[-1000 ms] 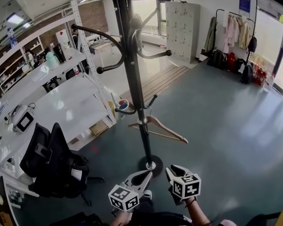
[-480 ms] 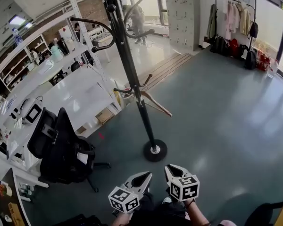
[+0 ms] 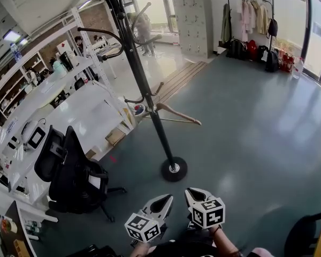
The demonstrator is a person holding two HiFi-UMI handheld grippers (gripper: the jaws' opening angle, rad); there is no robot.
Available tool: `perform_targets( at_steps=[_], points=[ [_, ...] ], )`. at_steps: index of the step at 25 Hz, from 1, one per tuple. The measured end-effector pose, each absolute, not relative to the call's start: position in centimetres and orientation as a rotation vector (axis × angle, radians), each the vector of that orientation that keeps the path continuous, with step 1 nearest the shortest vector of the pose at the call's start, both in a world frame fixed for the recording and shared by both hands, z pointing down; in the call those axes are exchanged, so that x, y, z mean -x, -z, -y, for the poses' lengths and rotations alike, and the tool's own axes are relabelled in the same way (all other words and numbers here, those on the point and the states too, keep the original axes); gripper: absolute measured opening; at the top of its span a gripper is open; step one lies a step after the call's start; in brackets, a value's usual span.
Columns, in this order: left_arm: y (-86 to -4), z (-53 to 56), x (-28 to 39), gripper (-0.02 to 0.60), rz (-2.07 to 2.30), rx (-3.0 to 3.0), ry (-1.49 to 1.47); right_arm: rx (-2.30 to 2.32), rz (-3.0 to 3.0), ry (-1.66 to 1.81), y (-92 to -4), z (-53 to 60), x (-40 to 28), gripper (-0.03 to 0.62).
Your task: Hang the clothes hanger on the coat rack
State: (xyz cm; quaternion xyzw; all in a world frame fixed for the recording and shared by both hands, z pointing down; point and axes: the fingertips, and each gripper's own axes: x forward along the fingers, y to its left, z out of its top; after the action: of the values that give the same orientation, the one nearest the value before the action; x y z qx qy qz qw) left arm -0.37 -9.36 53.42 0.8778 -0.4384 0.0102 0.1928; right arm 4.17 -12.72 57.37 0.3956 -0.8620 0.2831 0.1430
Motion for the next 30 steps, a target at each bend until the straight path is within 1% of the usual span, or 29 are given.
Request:
perform_targets(
  at_steps=[6,14,21,25,30],
  points=[
    [-52.9,2.3,2.2,0.0,1.215,-2.482,0.0,-1.139,2.472,-0.817,-57.4,6.1,-2.4,0.025],
    [-54.8,-5.6,8.0,0.0,1.249,-2.41,0.015,-1.125,2.448,-0.846,-58.1,-1.8,2.0,0.025],
    [-54.2,-9.0,7.7,0.0,1.23,-2.429,0.047,-1.135,2.424,-0.824,-57.9,-6.0,1.5,0.014],
    [-53.7,-9.6,7.7,0.0,1.234,-2.442,0.067,-1.123,2.429,-0.781,-57.5,-6.7,1.6,0.011],
    [-52.8,-9.0,6.6,0.0,1.257,-2.45,0.098,-1.129,2.433,-0.759,-56.4,-6.5,-0.1,0.011]
  ],
)
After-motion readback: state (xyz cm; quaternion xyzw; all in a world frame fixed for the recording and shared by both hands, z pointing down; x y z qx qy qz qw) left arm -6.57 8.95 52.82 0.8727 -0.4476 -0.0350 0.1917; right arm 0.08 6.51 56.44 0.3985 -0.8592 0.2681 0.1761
